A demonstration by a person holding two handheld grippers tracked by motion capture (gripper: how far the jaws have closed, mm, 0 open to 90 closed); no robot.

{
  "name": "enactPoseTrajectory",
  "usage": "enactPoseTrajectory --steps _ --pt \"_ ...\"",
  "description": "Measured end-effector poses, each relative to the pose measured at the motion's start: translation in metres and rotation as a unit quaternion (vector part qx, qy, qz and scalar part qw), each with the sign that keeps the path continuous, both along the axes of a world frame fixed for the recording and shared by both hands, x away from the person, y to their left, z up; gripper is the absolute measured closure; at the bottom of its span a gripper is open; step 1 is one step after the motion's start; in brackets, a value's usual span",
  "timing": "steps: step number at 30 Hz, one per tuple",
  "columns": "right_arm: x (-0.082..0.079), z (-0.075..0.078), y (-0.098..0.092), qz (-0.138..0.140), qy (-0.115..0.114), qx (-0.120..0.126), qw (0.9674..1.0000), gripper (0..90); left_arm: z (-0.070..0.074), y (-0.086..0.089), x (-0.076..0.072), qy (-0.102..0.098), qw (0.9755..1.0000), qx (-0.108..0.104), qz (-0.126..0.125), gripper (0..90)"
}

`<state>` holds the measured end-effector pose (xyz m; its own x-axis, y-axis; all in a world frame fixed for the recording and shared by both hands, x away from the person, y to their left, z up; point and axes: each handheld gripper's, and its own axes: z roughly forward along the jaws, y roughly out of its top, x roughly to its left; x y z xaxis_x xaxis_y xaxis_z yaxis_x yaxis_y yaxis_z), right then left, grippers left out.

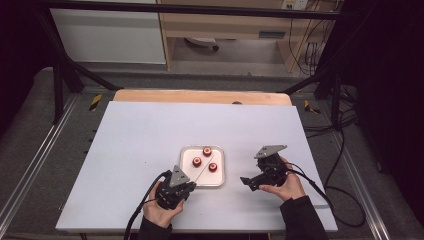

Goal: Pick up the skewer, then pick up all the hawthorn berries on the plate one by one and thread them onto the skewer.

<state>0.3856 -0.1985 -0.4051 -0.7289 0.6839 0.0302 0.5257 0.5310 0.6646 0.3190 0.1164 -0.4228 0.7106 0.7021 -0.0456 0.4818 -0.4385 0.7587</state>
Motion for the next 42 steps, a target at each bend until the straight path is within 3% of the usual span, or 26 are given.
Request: enactPoseTrajectory --steps 10,15,21,28,33,42 --pt "0.009 0.001 0.023 0.013 0.019 0.005 0.9997 1.2 -0.008 0.011 -0.010 -0.015 0.9983 -0.053 0.018 88.5" --pt "0.015 0.002 0.035 0.020 0.023 0.001 0.9995 1.6 -0.013 0.014 -0.015 -0.017 0.9976 -0.063 0.023 88.5" --pt "0.027 0.004 0.054 0.032 0.032 0.002 0.9990 2.7 -0.014 0.017 -0.017 -0.025 0.9973 -0.066 0.019 88.5" --pt "0.039 0.008 0.071 0.051 0.042 0.001 0.9978 6.7 -0.015 0.017 -0.018 -0.022 0.9977 -0.062 0.014 88.5" --pt "0.048 0.007 0.085 0.071 0.062 0.003 0.9955 12.9 -0.017 0.017 -0.017 -0.023 0.9980 -0.058 0.010 88.5" --pt "0.058 0.001 0.105 0.102 0.096 -0.029 0.9898 27.0 -0.020 0.016 -0.019 -0.022 0.9978 -0.061 0.008 88.5"
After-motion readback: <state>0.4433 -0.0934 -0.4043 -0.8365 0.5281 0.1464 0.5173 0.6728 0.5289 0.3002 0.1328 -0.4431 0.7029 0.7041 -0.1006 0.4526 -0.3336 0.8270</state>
